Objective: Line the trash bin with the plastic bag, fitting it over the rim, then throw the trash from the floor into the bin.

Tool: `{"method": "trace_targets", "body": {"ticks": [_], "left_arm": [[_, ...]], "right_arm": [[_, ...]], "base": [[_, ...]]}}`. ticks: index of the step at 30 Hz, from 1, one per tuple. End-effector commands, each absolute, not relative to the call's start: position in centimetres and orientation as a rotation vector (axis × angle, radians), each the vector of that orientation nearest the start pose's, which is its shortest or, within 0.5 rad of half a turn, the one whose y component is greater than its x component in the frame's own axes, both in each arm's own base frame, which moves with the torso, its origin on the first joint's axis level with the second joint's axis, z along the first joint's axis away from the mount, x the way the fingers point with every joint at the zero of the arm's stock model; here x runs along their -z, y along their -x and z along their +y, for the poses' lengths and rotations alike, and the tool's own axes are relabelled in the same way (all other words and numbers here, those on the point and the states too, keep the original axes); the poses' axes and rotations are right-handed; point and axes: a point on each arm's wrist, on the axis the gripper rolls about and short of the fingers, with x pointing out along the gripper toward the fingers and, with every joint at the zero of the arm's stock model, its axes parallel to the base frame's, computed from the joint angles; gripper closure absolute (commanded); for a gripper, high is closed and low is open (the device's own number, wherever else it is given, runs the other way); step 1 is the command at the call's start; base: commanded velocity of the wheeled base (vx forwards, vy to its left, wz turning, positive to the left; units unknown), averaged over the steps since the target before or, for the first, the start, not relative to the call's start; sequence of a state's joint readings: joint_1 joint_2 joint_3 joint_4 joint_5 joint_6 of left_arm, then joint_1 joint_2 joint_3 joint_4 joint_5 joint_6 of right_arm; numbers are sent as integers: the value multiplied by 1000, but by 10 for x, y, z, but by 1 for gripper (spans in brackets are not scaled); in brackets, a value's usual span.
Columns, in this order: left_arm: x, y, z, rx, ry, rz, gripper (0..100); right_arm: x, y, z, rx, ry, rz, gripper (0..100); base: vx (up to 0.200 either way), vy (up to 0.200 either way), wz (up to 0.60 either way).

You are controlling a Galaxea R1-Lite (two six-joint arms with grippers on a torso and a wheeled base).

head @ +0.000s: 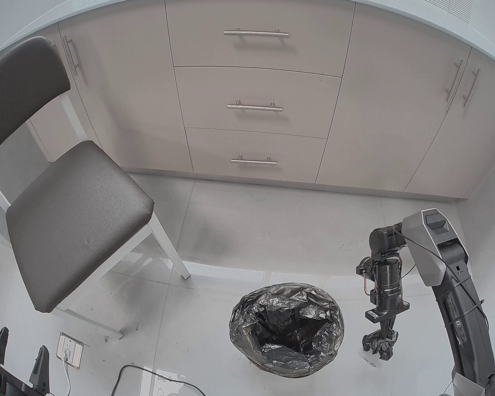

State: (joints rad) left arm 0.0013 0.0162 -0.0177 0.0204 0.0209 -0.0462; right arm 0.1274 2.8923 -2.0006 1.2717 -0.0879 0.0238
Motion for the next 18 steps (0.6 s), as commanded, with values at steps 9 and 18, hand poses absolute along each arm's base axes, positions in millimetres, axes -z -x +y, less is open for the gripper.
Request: {"method": "trace_targets", "body": {"ticks": [9,18], "left_arm": [[-76,23,0,-23,43,16,0],[-76,23,0,-23,43,16,0]], "right_arm": [[-28,-398,77,-52,241,1928,100],[-94,-373,113,-119,305,1815,100]], "base": [[0,0,0],[0,0,0]]}}
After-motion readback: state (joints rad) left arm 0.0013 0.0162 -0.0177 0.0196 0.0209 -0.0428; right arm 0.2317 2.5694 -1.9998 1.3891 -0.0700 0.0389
